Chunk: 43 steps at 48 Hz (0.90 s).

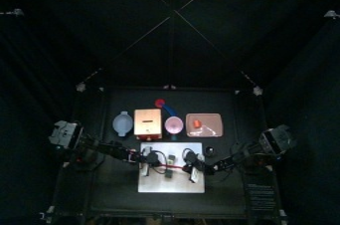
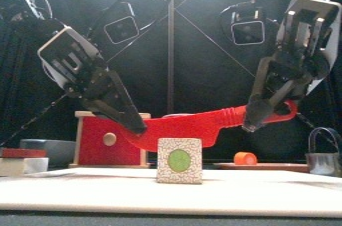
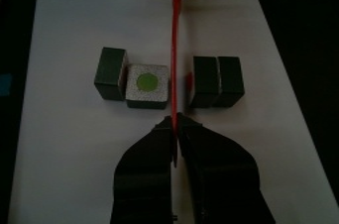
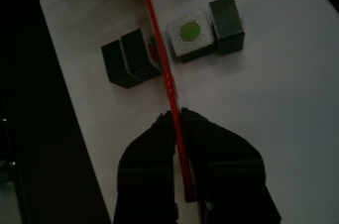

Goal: Cut sushi roll

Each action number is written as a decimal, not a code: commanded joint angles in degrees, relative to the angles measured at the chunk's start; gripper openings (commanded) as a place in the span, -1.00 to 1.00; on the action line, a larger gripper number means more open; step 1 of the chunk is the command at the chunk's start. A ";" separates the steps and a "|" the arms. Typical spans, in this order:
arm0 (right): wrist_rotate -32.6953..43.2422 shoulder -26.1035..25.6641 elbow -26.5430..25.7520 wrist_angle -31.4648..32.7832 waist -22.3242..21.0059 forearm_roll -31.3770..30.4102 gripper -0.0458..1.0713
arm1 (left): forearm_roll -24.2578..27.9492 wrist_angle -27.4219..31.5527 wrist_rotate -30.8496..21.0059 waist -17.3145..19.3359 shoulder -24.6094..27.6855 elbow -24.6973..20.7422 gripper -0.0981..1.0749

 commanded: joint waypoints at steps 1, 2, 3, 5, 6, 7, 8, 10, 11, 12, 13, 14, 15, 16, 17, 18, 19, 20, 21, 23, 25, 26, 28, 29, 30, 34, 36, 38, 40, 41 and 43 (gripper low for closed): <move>0.53 -1.85 -1.23 0.88 0.26 0.35 -0.58 | 0.18 -0.26 0.09 -1.58 -1.14 -0.97 -0.12; 0.53 -1.76 -1.32 0.88 0.44 0.44 -0.58 | 0.18 -0.35 0.00 -1.76 -1.14 -0.97 -0.12; 0.53 -1.67 -1.41 0.79 0.70 0.53 -0.58 | 0.18 -0.35 0.00 -1.93 -1.05 -1.05 -0.12; 0.53 -1.67 -1.58 0.88 0.97 0.70 -0.58 | 0.09 -0.35 0.00 -2.55 -1.05 -1.05 -0.12; 0.53 -1.67 -1.58 0.79 1.05 0.79 -0.58 | 0.09 -0.35 -0.09 -2.72 -0.97 -1.05 -0.12; 0.53 -1.58 -1.67 0.88 1.23 0.88 -0.58 | 0.09 -0.35 -0.09 -2.99 -0.97 -0.97 -0.12; 0.53 -1.58 -1.76 0.88 1.32 0.97 -0.58 | 0.09 -0.35 -0.09 -3.16 -0.97 -0.97 -0.12; 0.53 -1.49 -1.76 0.97 1.49 1.14 -0.58 | 0.09 -0.35 -0.09 -3.52 -0.88 -0.97 -0.12; 0.53 -1.41 -1.76 0.97 1.49 1.14 -0.58 | 0.09 -0.35 -0.18 -3.60 -0.88 -0.97 -0.12; 0.53 -1.41 -1.76 0.97 1.49 1.14 -0.58 | 0.09 -0.35 -0.18 -3.78 -0.88 -0.97 -0.12; 0.53 -1.32 -1.76 0.97 1.49 1.14 -0.58 | 0.00 -0.35 -0.18 -3.87 -0.88 -0.97 -0.12; 0.53 -1.32 -1.76 0.97 1.49 1.23 -0.58 | 0.00 -0.35 -0.18 -3.96 -0.97 -0.97 -0.12; 0.53 -1.32 -1.76 0.97 1.49 1.32 -0.58 | 0.09 -0.35 -0.18 -4.04 -0.97 -0.97 -0.12; 0.44 -1.23 -1.76 0.97 1.49 1.32 -0.58 | 0.00 -0.35 -0.09 -4.13 -1.05 -1.05 -0.12; 0.44 -1.32 -1.76 0.97 1.49 1.32 -0.58 | 0.09 -0.35 -0.09 -4.13 -1.14 -0.97 -0.12; 0.44 -1.32 -1.76 0.97 1.49 1.23 -0.58 | 0.09 -0.35 0.00 -4.13 -1.32 -0.97 -0.12; 0.44 -1.32 -1.76 0.97 1.49 1.23 -0.58 | 0.09 -0.35 0.00 -4.22 -1.32 -1.05 -0.12; 0.44 -1.32 -1.85 1.05 1.49 1.14 -0.58 | 0.09 -0.35 0.00 -4.22 -1.49 -1.05 -0.12; 0.44 -1.32 -1.85 1.14 1.49 1.14 -0.58 | 0.09 -0.35 0.00 -4.22 -1.67 -1.05 -0.12; 0.44 -1.23 -1.85 1.23 1.49 1.14 -0.58 | 0.09 -0.44 -0.09 -4.22 -1.85 -1.05 -0.12; 0.44 -1.23 -1.76 1.23 1.58 1.32 -0.58 | 0.00 -0.44 -0.18 -4.39 -2.02 -1.05 -0.12; 0.53 -1.23 -1.67 1.23 1.67 1.32 -0.58 | 0.00 -0.44 -0.26 -4.75 -2.02 -1.05 -0.12; 0.53 -1.05 -1.58 1.23 1.67 1.41 -0.58 | 0.00 -0.44 -0.35 -5.27 -2.11 -0.97 -0.12; 0.53 -1.05 -1.58 1.23 1.76 1.41 -0.58 | 0.00 -0.44 -0.35 -5.63 -2.02 -0.97 -0.12; 0.53 -0.79 -1.49 1.14 1.76 1.49 -0.58 | 0.00 -0.35 -0.44 -6.06 -2.02 -0.97 -0.12; 0.53 0.00 -1.58 1.23 1.76 1.85 -0.58 | -0.18 -0.62 -0.35 -7.65 -2.02 -1.14 -0.12; 0.53 0.44 -1.58 1.23 1.76 1.85 -0.58 | -0.26 -0.70 -0.44 -8.17 -1.93 -1.05 -0.12; 0.53 0.97 -1.58 1.23 1.58 1.76 -0.58 | -0.44 -0.70 -0.44 -8.35 -1.67 -1.05 -0.12; 0.53 1.32 -1.58 1.23 1.41 1.85 -0.58 | -0.88 -0.70 -0.53 -8.35 -1.41 -1.05 -0.12; 0.44 1.49 -1.58 1.23 1.32 1.85 -0.58 | -1.14 -0.70 -0.53 -8.35 -1.32 -1.05 -0.12; 0.44 1.76 -1.58 1.23 1.32 1.85 -0.58 | -1.58 -0.79 -0.44 -8.35 -0.97 -1.05 -0.12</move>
